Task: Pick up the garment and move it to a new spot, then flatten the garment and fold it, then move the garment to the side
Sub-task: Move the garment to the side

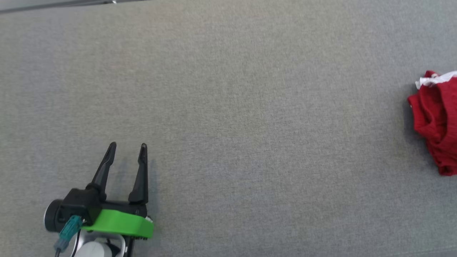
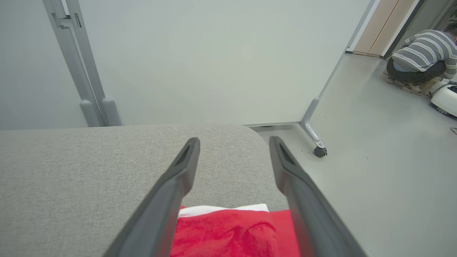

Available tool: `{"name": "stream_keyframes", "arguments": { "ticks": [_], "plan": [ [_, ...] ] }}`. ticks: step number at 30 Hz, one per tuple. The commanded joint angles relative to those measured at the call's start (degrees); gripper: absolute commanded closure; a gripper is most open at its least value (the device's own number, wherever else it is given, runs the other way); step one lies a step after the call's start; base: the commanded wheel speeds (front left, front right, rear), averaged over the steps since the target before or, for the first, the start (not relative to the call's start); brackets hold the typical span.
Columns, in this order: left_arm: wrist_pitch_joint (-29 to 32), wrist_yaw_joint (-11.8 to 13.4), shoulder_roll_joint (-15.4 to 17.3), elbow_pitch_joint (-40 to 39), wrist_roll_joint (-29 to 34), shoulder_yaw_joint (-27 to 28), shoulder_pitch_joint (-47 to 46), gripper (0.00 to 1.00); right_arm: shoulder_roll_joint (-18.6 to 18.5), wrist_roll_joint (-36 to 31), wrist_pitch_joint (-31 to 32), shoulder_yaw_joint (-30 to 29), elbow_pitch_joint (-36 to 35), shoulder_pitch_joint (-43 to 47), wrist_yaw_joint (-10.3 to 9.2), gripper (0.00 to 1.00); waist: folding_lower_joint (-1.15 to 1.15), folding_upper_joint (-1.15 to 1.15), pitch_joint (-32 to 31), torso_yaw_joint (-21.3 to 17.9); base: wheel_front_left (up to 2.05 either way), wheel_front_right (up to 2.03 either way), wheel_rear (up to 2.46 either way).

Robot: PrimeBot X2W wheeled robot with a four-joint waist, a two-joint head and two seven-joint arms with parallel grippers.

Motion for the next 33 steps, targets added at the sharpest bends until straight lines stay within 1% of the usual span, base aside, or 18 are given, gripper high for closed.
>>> {"name": "stream_keyframes", "arguments": {
  "ticks": [1, 2, 4, 6, 10, 11, 12, 13, 16, 19, 21, 25, 28, 33],
  "plan": [
    [-0.3, 0.2, 0.4, 0.2, -0.4, 0.4, 1.2, 0.0, 1.3, -0.2, -0.9, 0.4, -0.7, 1.8, 0.03, 0.0, 0.0, 0.39, -4.6, 2.8, 0.0, 0.0, 0.0],
    [-0.3, 0.3, 0.4, 0.7, -0.7, 0.7, 1.5, 0.0, 3.0, -0.1, -2.4, 0.7, -2.6, 3.3, 0.03, 0.0, 0.0, 0.39, -5.4, 3.3, 0.0, 0.0, 0.0],
    [-0.6, 0.4, 0.4, 1.3, -0.9, 1.2, 2.0, 0.0, 6.9, 2.4, -5.0, 1.9, -5.4, 6.7, 0.02, 0.0, 0.0, 0.39, -7.0, 3.9, 0.0, 0.0, 0.0],
    [-0.7, 0.0, -0.5, 1.8, -1.5, 1.4, 2.7, 0.0, 9.4, 1.4, -8.2, 2.6, -6.5, 10.3, 0.0, 0.0, 0.0, 0.39, -8.4, 4.8, 0.0, 0.0, 0.0],
    [-1.0, -0.7, -0.7, 3.6, -1.3, 1.5, 3.0, 0.0, 14.9, -2.5, -15.1, 4.4, -4.7, 16.7, 0.03, 0.0, 0.0, 0.39, -10.6, 6.9, 0.0, 0.0, 0.0],
    [-1.0, -1.0, -0.7, 4.2, -1.1, 1.5, 2.9, 0.0, 16.9, -2.0, -16.5, 4.6, -3.5, 17.9, 0.02, 0.0, 0.0, 0.39, -11.2, 7.4, 0.0, 0.0, 0.0],
    [-1.1, -1.2, -0.9, 4.8, -1.2, 1.7, 2.9, 0.0, 17.9, -2.3, -18.0, 5.5, -2.5, 19.2, 0.03, 0.0, 0.0, 0.39, -11.9, 7.8, 0.0, 0.0, 0.0],
    [-1.2, -1.6, -1.0, 5.4, -1.3, 1.8, 3.0, 0.0, 18.0, -3.9, -19.5, 6.6, -1.5, 20.4, 0.03, 0.0, 0.0, 0.39, -12.6, 8.1, 0.0, 0.0, 0.0],
    [-1.2, -1.9, -0.7, 7.4, -1.1, 2.5, 3.5, 0.0, 20.3, -6.3, -22.7, 8.8, 0.9, 22.4, 0.02, 0.0, 0.0, 0.39, -14.7, 8.7, 0.0, 0.0, 0.0],
    [-1.2, -2.5, -0.6, 9.1, -0.9, 3.5, 3.5, 0.0, 22.1, -9.3, -24.1, 8.3, 1.9, 23.7, 0.01, 0.0, 0.0, 0.39, -16.3, 9.0, 0.0, 0.0, 0.0],
    [-1.2, -3.0, -0.6, 10.0, -0.8, 4.1, 3.1, 0.0, 23.0, -12.4, -24.4, 8.1, 2.3, 24.3, 0.01, 0.0, 0.0, 0.39, -16.9, 9.1, 0.0, 0.0, 0.0],
    [-1.2, -3.8, -1.2, 10.8, -0.4, 4.9, 2.5, 0.0, 24.5, -16.7, -24.4, 5.7, 0.7, 24.5, 0.01, 0.0, 0.0, 0.39, -17.3, 9.1, 0.0, 0.0, 0.0],
    [-1.2, -4.4, -1.2, 11.5, -0.1, 5.4, 2.5, 0.0, 25.1, -18.7, -24.4, 5.6, -0.6, 24.3, 0.01, 0.0, 0.0, 0.39, -17.5, 9.0, 0.0, 0.0, 0.0],
    [-1.2, -5.2, -1.6, 12.5, 0.1, 6.1, 2.9, 0.0, 25.4, -19.8, -24.4, 6.4, -2.3, 24.0, 0.01, 0.0, 0.0, 0.39, -17.6, 9.0, 0.0, 0.0, 0.0]
  ]
}}
